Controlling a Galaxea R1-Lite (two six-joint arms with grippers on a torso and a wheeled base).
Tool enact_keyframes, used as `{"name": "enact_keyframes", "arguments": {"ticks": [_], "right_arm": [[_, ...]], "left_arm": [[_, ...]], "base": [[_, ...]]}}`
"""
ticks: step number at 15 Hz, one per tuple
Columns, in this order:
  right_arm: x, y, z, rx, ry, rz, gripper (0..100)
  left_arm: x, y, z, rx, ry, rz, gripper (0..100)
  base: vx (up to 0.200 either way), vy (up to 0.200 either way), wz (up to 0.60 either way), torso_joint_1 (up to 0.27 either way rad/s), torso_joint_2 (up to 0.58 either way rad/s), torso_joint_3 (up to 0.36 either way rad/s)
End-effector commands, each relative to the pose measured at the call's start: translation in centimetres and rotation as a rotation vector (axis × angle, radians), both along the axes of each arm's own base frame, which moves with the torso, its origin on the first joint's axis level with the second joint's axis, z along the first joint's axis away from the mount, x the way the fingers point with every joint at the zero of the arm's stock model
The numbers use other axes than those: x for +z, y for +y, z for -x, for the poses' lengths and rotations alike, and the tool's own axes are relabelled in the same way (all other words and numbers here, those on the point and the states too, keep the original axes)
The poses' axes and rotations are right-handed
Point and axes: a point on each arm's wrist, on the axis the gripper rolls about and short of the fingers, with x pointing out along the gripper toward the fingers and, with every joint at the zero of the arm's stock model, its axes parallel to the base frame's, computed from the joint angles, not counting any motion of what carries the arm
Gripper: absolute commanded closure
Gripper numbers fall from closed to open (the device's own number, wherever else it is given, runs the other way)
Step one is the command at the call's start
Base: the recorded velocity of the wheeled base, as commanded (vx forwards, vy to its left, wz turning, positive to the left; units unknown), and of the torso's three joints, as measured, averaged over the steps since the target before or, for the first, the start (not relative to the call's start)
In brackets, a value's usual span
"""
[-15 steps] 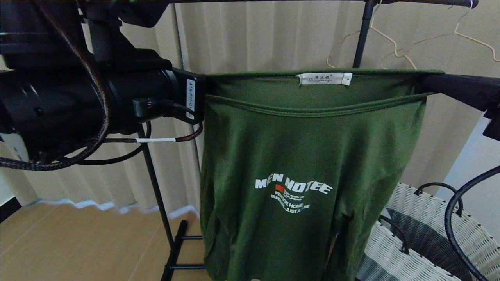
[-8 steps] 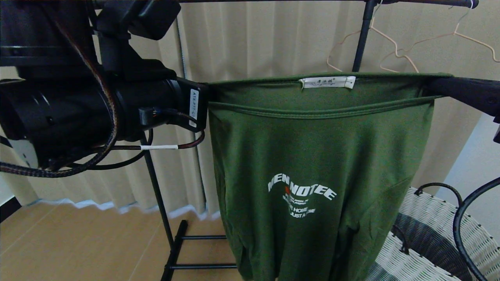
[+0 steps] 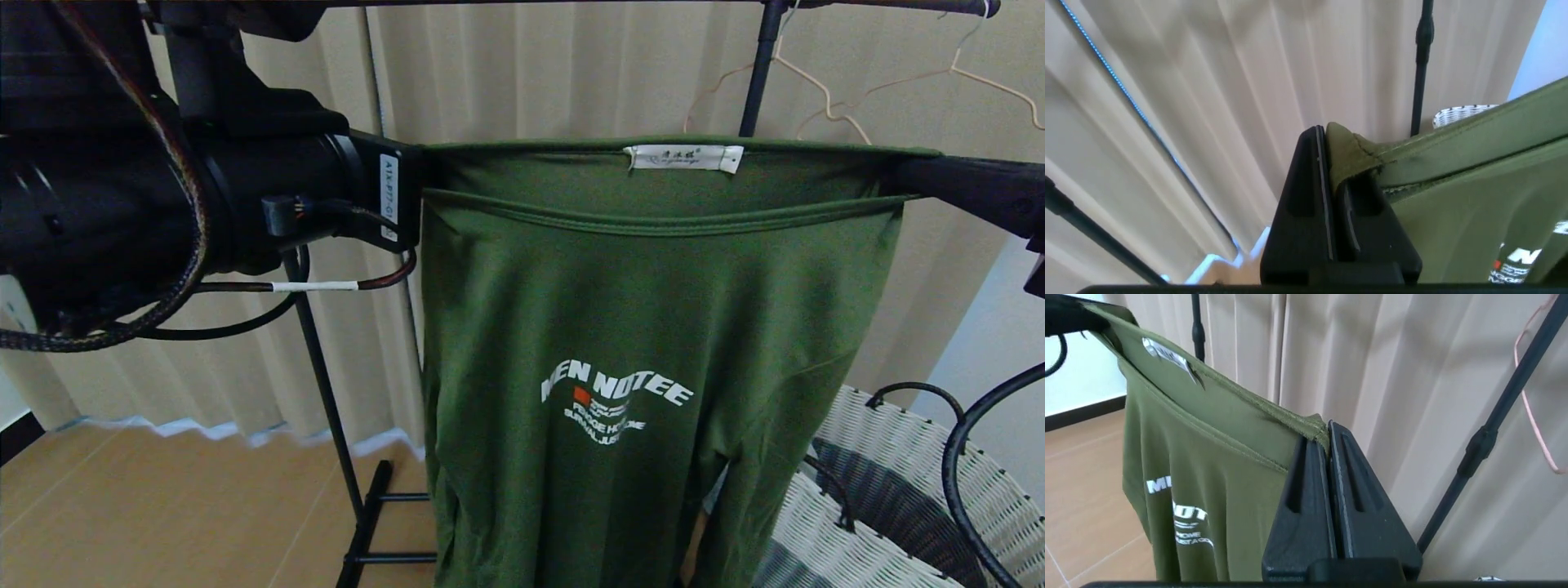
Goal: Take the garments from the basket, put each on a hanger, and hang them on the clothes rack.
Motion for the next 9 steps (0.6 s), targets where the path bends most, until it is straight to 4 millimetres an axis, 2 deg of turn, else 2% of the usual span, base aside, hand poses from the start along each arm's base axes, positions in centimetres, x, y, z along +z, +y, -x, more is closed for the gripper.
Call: {"name": "enact_keyframes", "arguments": {"ticks": [1,2,3,7,9], "right_arm": [[-0.2,0.1,-0.3,0.001,0.012,0.005,100],[-0.2,0.1,-0.3,0.001,0.012,0.005,100],[-0.4,0.2,-0.4,0.001,0.017,0.007,0],[-0.9,0.1,-0.2,-0.002,0.023,0.009,0],[-1.1,-0.3,0.7,0.001,0.02,0.008,0]], "left_arm": [[0.3,0.3,0.3,0.0,-0.008,0.006,100],[0.3,0.3,0.3,0.0,-0.008,0.006,100],[0.3,0.3,0.4,0.002,-0.009,0.007,100],[0.1,0.7,-0.1,0.038,-0.004,-0.004,100],[-0.1,1.5,-0.9,0.128,-0.002,-0.015,100]], "base": [[0.0,0.0,0.0,0.0,0.0,0.0],[0.0,0.0,0.0,0.0,0.0,0.0],[0.0,0.0,0.0,0.0,0.0,0.0],[0.0,0.0,0.0,0.0,0.0,0.0],[0.0,0.0,0.0,0.0,0.0,0.0]]}}
